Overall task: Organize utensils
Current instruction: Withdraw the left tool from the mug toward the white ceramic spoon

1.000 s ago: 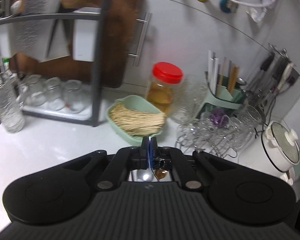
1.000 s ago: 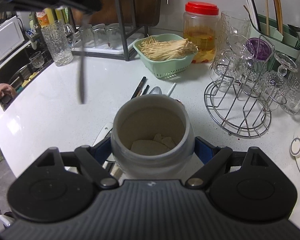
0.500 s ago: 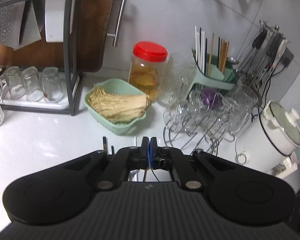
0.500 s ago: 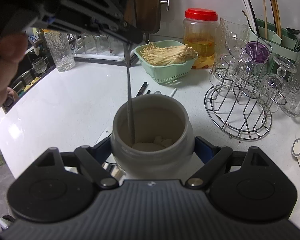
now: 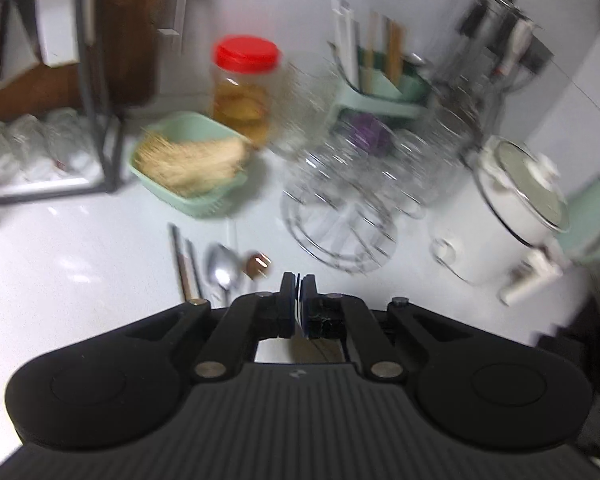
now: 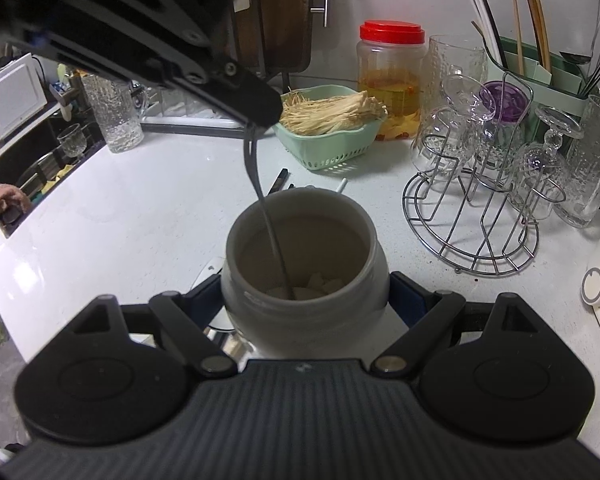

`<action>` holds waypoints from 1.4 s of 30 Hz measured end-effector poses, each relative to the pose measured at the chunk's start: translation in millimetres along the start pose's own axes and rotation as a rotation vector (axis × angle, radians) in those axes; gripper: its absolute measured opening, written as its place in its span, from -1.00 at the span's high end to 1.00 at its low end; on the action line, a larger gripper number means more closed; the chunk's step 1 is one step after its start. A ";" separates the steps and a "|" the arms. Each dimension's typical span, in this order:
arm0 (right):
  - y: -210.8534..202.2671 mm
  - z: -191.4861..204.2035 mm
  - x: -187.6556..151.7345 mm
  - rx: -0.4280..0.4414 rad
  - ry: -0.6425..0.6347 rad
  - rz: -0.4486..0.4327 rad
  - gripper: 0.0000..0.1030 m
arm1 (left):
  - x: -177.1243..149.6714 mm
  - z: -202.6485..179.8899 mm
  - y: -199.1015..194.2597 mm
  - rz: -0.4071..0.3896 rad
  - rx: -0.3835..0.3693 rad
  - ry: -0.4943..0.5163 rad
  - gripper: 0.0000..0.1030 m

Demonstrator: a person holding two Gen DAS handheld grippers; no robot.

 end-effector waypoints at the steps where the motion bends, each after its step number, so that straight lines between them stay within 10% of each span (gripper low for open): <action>1: 0.0 0.0 0.2 0.001 -0.001 -0.001 -0.75 | 0.4 -3.9 -0.4 0.024 -0.003 0.023 0.90; 17: -1.7 -1.4 -3.1 0.015 -0.017 -0.036 -0.74 | 3.4 -42.4 21.4 0.250 0.004 0.147 0.84; 42: -4.1 0.0 -8.8 -0.004 -0.016 -0.088 -0.74 | -41.6 -5.8 -83.0 -0.046 0.131 -0.002 0.55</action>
Point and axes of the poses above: each gripper's, at about its wrist camera, not at the fingertips, and y roughly the way its jaws point, z to its left, x to its top, the point moved 3 cm from there along y, roughly the way its jaws point
